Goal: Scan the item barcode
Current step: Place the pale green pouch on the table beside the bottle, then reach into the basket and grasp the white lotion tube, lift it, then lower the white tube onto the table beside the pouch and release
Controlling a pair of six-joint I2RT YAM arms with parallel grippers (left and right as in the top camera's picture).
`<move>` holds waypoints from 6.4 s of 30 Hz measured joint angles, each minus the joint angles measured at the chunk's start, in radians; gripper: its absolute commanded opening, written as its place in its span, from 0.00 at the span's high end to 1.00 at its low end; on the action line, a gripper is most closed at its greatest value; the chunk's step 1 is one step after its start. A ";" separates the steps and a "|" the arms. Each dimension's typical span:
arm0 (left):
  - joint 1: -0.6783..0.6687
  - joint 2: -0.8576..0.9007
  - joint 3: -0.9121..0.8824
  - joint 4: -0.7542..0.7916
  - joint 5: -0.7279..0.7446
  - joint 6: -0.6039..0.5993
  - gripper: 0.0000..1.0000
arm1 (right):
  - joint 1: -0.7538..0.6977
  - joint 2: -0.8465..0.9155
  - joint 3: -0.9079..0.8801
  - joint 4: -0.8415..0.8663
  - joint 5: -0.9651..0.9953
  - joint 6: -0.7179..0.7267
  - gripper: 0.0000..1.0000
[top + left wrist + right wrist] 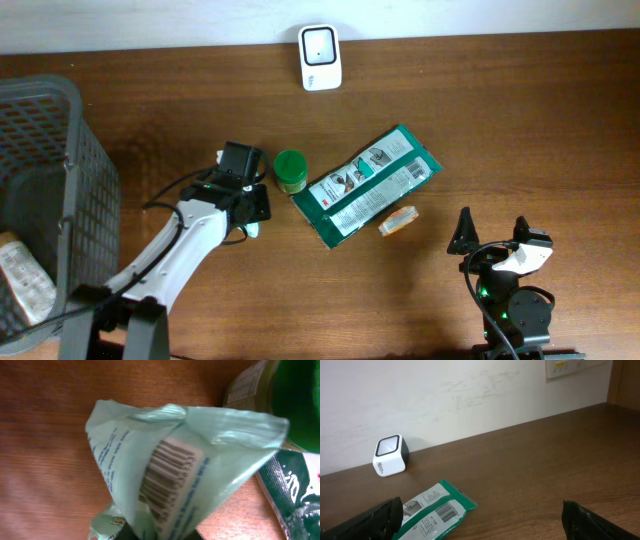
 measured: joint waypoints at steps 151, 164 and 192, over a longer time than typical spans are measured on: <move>0.256 0.254 0.685 -0.606 -0.037 0.138 1.00 | 0.000 0.000 0.000 0.000 0.000 0.000 0.02; 0.178 0.306 0.407 -0.272 -0.078 0.126 1.00 | 0.000 0.000 0.000 0.000 0.000 0.000 0.02; 0.166 0.154 0.527 -0.289 0.010 0.119 0.49 | 0.000 0.000 0.000 0.000 0.000 0.000 0.02</move>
